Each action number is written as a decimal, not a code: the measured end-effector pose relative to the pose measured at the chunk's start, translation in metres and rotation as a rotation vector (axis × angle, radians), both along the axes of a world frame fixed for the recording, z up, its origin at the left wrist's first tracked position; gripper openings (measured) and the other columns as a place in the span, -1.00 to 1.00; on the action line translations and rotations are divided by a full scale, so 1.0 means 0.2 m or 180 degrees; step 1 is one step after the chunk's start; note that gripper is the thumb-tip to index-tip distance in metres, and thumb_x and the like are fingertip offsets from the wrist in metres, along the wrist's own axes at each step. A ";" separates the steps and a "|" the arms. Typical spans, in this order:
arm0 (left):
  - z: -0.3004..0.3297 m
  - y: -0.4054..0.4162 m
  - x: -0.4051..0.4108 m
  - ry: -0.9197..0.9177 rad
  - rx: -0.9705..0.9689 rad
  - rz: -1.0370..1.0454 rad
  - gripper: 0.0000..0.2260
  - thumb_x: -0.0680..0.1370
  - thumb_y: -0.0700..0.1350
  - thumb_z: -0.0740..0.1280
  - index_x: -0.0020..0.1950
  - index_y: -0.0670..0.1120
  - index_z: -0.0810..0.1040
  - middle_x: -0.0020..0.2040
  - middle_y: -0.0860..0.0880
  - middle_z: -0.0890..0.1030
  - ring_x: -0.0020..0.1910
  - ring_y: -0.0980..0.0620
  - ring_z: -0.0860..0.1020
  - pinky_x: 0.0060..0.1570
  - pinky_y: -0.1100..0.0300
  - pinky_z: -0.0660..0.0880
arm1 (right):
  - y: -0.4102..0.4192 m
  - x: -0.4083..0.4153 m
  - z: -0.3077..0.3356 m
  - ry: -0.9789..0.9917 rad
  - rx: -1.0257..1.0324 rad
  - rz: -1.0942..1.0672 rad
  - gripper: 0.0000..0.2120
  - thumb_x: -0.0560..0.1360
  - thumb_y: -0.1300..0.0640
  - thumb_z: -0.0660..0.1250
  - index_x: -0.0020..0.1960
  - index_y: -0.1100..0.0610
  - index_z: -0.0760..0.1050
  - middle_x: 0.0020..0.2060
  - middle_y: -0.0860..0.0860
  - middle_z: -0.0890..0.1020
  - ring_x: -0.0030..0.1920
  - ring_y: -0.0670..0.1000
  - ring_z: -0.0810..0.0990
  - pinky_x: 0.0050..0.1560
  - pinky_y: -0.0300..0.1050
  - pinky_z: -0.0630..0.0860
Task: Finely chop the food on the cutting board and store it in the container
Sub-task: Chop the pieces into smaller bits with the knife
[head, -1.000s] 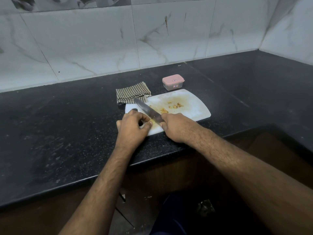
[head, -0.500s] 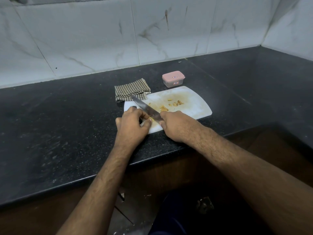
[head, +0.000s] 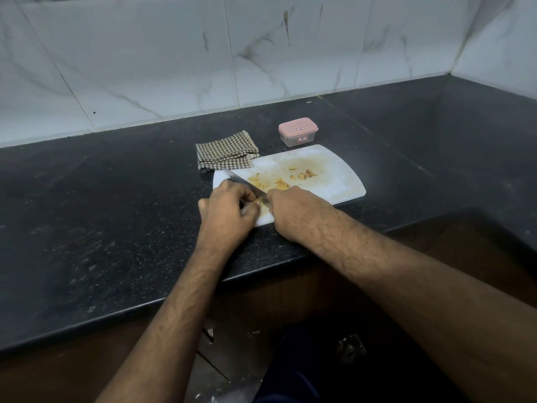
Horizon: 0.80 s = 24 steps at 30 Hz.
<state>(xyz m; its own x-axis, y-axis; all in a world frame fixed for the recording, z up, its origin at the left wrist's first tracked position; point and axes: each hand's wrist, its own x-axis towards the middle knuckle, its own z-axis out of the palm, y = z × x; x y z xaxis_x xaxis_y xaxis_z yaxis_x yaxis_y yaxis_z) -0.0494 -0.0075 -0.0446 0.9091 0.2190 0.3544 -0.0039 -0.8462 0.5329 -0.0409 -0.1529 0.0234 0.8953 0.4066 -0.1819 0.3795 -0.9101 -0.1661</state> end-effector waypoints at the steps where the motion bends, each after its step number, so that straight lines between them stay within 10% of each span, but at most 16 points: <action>1: 0.00 0.00 0.00 0.0013 -0.0005 0.0001 -0.98 0.54 -0.03 0.41 -0.05 0.09 0.60 0.06 0.14 0.52 0.05 0.16 0.45 0.12 0.03 0.18 | 0.01 -0.01 0.01 0.0027 -0.0017 -0.0023 -0.60 0.62 0.21 0.23 0.43 0.04 0.36 -0.09 0.03 0.44 -0.06 0.05 0.47 -0.12 -0.03 0.47; 11: 0.01 0.00 -0.01 0.0014 -0.0095 0.0032 -0.95 0.55 -0.03 0.42 -0.09 0.07 0.57 -0.01 0.13 0.51 0.02 0.13 0.48 0.11 0.04 0.18 | -0.01 -0.06 -0.05 -0.0225 0.0386 -0.0263 -0.71 0.61 0.24 0.16 0.32 0.10 0.37 -0.27 0.00 0.37 -0.27 -0.01 0.39 -0.21 -0.04 0.40; 24: 0.03 -0.01 -0.02 0.0000 -0.0156 0.0087 -0.91 0.56 0.00 0.45 -0.08 0.11 0.56 -0.05 0.16 0.47 -0.01 0.14 0.47 0.09 0.06 0.19 | -0.05 0.01 -0.05 0.0056 0.0480 -0.0215 -0.73 0.67 0.08 0.18 0.37 0.01 0.39 -0.05 0.02 0.53 -0.08 0.05 0.54 -0.10 -0.05 0.52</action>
<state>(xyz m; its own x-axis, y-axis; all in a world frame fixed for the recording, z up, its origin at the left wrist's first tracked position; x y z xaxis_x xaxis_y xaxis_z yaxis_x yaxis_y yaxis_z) -0.0543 -0.0097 -0.0394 0.9025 0.2610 0.3425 0.0190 -0.8188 0.5737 -0.0394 -0.1623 0.0132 0.9188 0.3694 -0.1392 0.3142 -0.8977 -0.3088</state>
